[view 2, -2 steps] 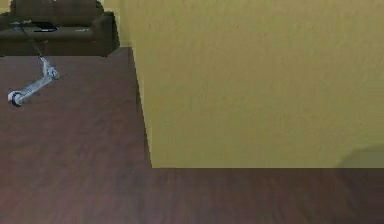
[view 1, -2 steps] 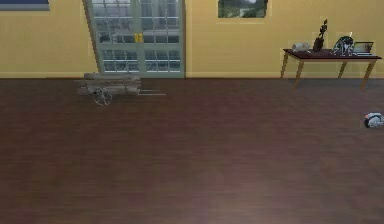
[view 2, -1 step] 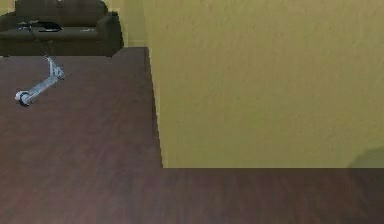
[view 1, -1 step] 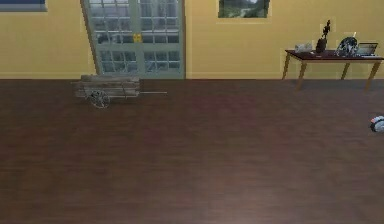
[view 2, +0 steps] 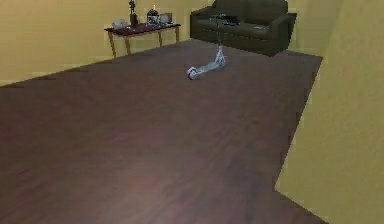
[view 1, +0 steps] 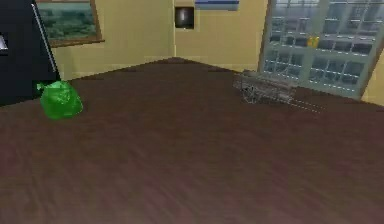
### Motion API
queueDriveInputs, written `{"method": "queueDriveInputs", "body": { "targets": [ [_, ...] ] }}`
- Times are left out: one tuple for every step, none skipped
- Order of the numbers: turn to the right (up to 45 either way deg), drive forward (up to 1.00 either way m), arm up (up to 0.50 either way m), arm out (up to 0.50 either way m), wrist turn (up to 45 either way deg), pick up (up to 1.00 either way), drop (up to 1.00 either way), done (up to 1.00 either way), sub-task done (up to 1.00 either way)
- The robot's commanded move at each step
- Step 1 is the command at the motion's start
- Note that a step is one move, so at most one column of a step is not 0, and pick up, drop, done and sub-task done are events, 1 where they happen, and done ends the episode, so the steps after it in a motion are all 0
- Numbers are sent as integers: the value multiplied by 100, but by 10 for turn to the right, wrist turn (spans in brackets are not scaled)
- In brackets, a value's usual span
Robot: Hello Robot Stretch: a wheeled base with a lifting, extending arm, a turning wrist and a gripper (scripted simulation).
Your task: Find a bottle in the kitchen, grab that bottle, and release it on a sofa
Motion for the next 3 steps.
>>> {"method": "queueDriveInputs", "body": {
  "targets": [
    [-450, 0, 0, 0, 0, 0, 0, 0, 0],
    [0, 75, 0, 0, 0, 0, 0, 0, 0],
    [-450, 0, 0, 0, 0, 0, 0, 0, 0]
  ]
}}
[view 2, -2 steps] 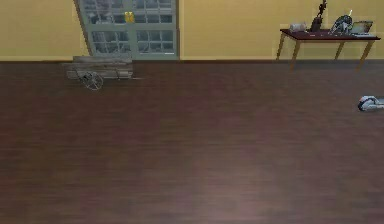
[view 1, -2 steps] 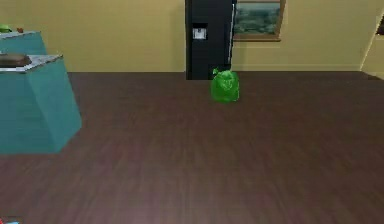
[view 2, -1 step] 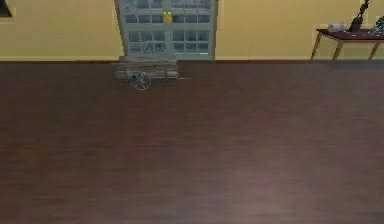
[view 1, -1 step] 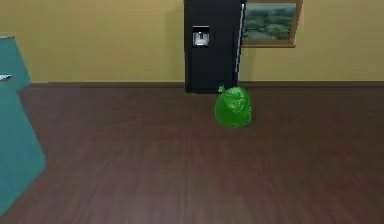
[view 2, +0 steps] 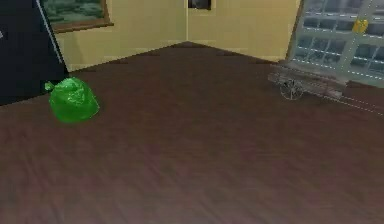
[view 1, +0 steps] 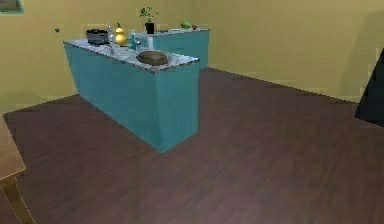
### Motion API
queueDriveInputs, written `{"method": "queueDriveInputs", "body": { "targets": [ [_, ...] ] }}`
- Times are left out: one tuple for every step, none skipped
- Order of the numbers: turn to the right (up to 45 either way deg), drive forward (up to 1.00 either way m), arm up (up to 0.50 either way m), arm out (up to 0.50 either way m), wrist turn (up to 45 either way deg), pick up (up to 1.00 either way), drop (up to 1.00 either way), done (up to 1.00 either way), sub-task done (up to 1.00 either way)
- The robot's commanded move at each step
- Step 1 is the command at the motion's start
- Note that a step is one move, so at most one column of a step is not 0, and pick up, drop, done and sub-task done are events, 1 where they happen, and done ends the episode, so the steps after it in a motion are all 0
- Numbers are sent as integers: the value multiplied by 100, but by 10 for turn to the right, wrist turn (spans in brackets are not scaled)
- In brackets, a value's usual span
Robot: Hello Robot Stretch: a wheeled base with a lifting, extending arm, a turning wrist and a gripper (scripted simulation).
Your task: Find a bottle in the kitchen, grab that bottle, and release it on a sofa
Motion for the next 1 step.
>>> {"method": "queueDriveInputs", "body": {
  "targets": [
    [-120, 0, 0, 0, 0, 0, 0, 0, 0]
  ]
}}
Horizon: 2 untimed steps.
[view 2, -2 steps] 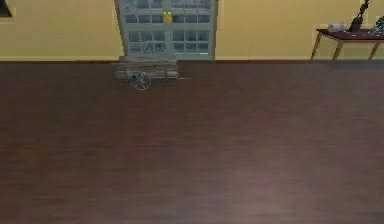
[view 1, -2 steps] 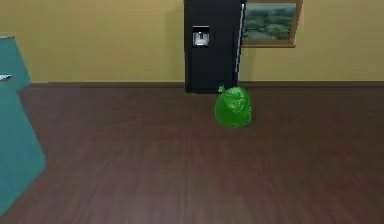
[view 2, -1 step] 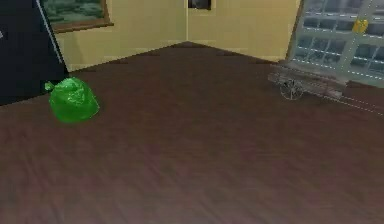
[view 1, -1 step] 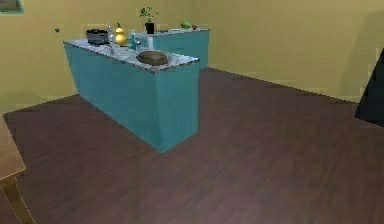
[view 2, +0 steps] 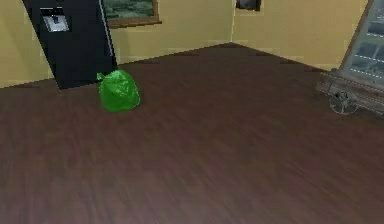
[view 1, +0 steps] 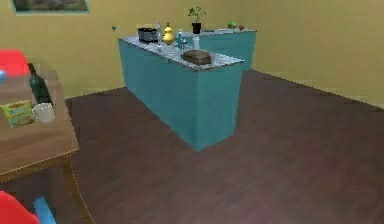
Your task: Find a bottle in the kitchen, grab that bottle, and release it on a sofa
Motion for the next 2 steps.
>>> {"method": "queueDriveInputs", "body": {
  "targets": [
    [0, 85, 0, 0, 0, 0, 0, 0, 0],
    [-450, 0, 0, 0, 0, 0, 0, 0, 0]
  ]
}}
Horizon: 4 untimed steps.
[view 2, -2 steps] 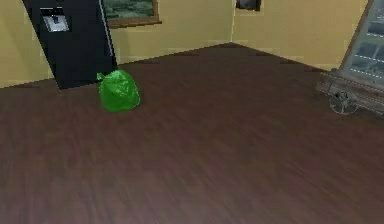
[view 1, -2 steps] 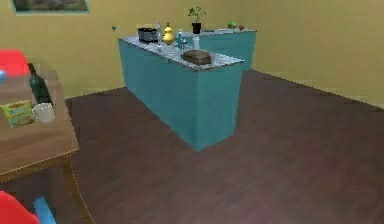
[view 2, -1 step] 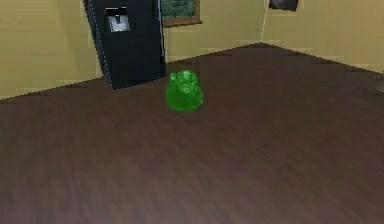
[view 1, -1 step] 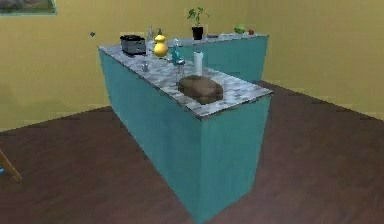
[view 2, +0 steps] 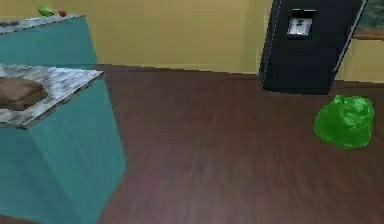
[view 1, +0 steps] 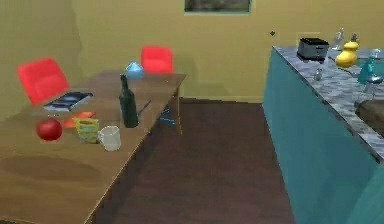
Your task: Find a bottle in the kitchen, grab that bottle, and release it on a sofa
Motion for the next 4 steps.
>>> {"method": "queueDriveInputs", "body": {
  "targets": [
    [-450, 0, 0, 0, 0, 0, 0, 0, 0],
    [-450, 0, 0, 0, 0, 0, 0, 0, 0],
    [-150, 0, 0, 0, 0, 0, 0, 0, 0],
    [450, 0, 0, 0, 0, 0, 0, 0, 0]
  ]
}}
